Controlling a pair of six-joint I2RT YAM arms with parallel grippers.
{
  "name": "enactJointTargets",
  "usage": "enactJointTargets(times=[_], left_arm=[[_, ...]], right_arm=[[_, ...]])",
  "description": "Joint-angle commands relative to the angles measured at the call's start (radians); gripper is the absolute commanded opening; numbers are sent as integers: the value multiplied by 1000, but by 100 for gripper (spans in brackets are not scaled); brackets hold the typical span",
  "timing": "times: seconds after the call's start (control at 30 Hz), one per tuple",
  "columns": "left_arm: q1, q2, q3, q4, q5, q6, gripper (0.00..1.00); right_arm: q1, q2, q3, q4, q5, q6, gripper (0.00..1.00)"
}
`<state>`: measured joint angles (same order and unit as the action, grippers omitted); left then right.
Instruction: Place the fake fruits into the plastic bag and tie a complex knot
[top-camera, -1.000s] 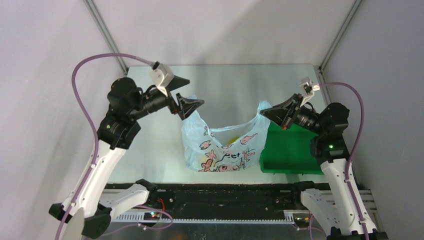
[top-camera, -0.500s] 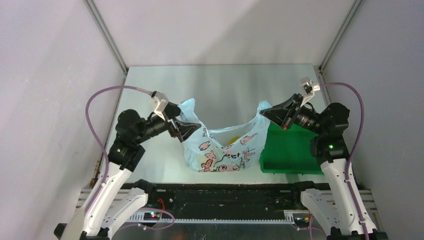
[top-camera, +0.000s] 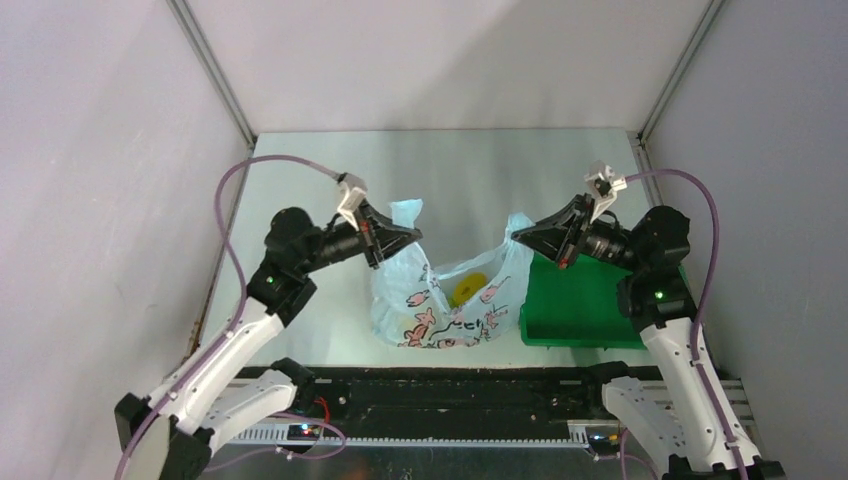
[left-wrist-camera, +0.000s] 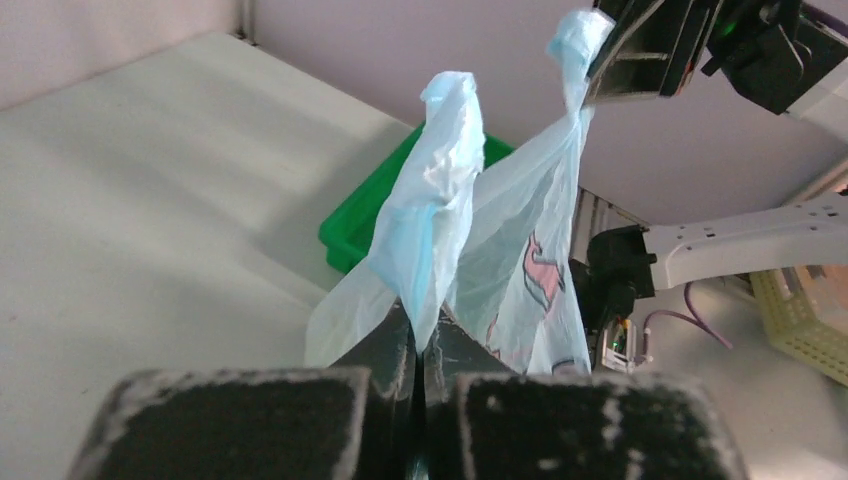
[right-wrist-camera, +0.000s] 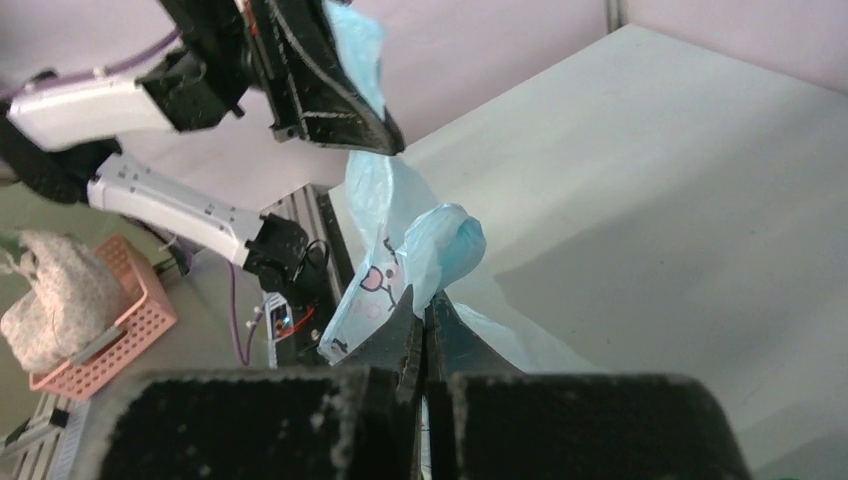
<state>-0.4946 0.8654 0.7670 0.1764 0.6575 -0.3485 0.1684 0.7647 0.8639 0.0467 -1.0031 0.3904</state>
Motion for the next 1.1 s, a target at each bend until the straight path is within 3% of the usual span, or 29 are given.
enactJointTargets(times=[0.0,0.3,0.7,0.83,0.93,1.07], left_arm=[[-78,94,154,-112,34,102,0],[-235,361,502,-810,68,417,0],[-316,485,648,-1028,145,544,0],[-333,493,655,-1036,151,544,14],[-335,489,658,-1027,161,539,35],[-347,485,666,-1014,165,535,52]], right_arm=[[73,4,48,-103,-10,-144,0],[292,78,159,-301,100,-334,0],[433,189,239,-390,103,-430,0],[439,209,241,-399,90,-433,0],[443,220,242,-407,85,-434,0],[446,229,241,-399,97,-425,0]])
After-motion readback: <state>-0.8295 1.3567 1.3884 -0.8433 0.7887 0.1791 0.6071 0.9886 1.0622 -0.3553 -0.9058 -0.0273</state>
